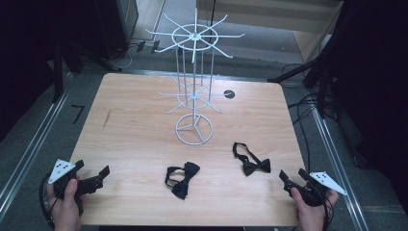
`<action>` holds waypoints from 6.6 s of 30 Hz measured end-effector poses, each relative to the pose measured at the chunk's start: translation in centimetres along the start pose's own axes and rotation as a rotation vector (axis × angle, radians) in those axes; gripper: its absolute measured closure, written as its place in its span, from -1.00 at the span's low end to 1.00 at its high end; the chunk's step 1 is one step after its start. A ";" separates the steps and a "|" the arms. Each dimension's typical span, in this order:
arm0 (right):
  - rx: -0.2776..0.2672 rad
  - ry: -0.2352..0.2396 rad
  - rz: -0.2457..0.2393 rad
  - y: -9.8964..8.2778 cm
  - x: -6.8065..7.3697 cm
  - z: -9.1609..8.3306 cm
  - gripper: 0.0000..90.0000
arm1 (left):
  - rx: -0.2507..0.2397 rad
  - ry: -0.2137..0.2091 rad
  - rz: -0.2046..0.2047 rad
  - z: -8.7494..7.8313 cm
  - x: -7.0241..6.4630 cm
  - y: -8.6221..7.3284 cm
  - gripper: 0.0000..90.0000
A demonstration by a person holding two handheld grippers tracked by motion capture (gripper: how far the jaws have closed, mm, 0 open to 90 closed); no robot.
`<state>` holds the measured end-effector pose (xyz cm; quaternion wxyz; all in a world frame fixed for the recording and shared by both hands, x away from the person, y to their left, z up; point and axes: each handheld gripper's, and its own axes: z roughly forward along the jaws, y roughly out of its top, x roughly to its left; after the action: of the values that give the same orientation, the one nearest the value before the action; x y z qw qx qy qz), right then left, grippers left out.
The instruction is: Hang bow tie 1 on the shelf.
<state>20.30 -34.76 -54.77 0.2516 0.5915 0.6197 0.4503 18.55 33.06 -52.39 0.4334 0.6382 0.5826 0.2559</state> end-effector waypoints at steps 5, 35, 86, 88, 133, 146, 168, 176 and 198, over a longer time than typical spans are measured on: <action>-0.001 -0.035 -0.009 0.1 0.6 -0.1 -0.56 | -0.001 0.000 0.006 0.0 0.0 0.0 -1.00; -0.051 0.097 -0.056 1.4 7.2 -0.9 -0.58 | -0.001 0.002 0.008 -0.1 -0.1 0.0 -1.00; 0.026 0.228 -0.176 1.2 17.7 1.8 -0.60 | -0.008 0.002 0.007 -0.2 0.0 -0.1 -1.00; 0.029 0.240 -0.180 1.2 18.6 2.0 -0.60 | -0.006 0.001 0.009 -0.2 0.0 -0.1 -1.00; 0.166 0.424 -0.287 -0.2 27.0 7.5 0.39 | -0.008 -0.005 0.000 -0.2 0.0 -0.1 -1.00; 0.212 0.379 -0.351 -1.0 28.2 9.0 0.68 | -0.008 -0.006 -0.001 -0.2 0.0 -0.1 -1.00; 0.047 0.390 -0.336 1.2 26.8 6.3 1.00 | -0.008 -0.005 0.002 -0.2 0.0 -0.1 -1.00; -0.026 0.382 -0.318 3.0 26.5 5.0 1.00 | -0.009 -0.005 0.004 -0.2 0.0 -0.1 -1.00; -0.149 0.373 -0.306 6.7 26.4 2.5 1.00 | -0.011 -0.005 0.002 -0.2 0.0 -0.1 -1.00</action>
<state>21.16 -9.45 -44.39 0.2412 0.3774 0.7026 0.5529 18.35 33.12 -52.37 0.4380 0.6369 0.5796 0.2580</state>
